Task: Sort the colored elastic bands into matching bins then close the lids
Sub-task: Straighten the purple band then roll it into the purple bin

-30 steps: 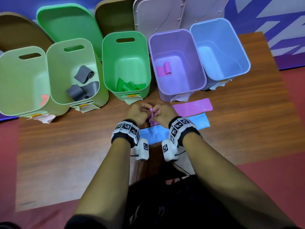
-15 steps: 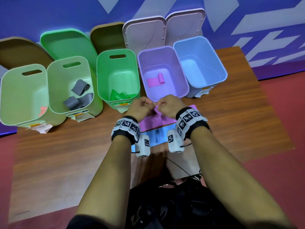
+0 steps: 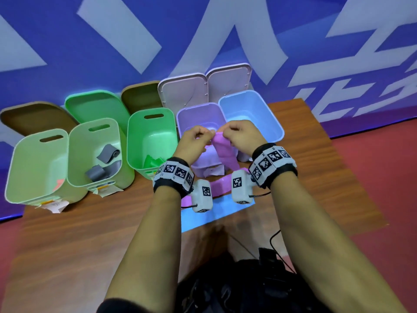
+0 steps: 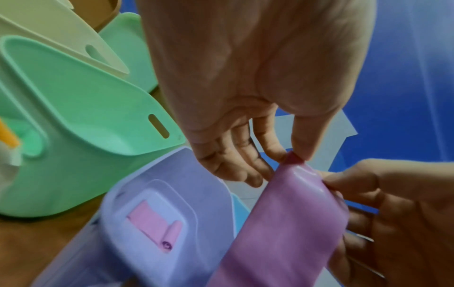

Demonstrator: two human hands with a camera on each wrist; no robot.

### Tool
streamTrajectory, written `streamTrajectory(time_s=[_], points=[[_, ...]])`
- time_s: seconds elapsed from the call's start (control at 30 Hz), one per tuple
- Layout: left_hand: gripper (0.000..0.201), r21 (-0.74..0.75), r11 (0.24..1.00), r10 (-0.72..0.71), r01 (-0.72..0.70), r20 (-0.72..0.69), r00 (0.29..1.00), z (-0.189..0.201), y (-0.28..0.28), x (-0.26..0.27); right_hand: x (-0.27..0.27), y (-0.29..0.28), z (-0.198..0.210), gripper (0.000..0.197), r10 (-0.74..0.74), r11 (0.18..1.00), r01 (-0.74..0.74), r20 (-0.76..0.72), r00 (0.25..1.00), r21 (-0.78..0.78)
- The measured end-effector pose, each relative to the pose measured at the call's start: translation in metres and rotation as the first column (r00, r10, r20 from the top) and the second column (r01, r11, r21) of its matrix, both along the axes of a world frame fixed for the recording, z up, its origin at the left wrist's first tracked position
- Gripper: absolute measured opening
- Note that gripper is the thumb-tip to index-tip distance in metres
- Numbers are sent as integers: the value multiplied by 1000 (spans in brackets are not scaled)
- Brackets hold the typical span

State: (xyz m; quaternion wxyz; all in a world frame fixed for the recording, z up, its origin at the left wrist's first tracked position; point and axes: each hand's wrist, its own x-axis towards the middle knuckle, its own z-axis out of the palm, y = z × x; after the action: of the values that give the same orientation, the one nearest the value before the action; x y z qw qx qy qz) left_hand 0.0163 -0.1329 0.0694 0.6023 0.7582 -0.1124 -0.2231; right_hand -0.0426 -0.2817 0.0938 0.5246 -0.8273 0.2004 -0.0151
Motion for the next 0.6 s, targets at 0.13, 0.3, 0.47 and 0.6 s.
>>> streamTrajectory(time_s=[0.13, 0.3, 0.47, 0.6], points=[[20, -70, 997, 33, -32, 12, 999, 23, -12, 4, 2, -10, 22, 22, -35, 986, 19, 97, 995, 168], [13, -156, 988, 31, -12, 121, 992, 50, -22, 9, 4, -18, 43, 19, -70, 958, 6, 213, 975, 285], [10, -185, 983, 16, 13, 157, 988, 63, -24, 12, 8, -21, 50, 11, -101, 945, 11, 259, 961, 326], [14, -205, 979, 39, -1, 180, 983, 72, -22, 14, 9, -20, 59, 11, -101, 948, 3, 291, 951, 320]])
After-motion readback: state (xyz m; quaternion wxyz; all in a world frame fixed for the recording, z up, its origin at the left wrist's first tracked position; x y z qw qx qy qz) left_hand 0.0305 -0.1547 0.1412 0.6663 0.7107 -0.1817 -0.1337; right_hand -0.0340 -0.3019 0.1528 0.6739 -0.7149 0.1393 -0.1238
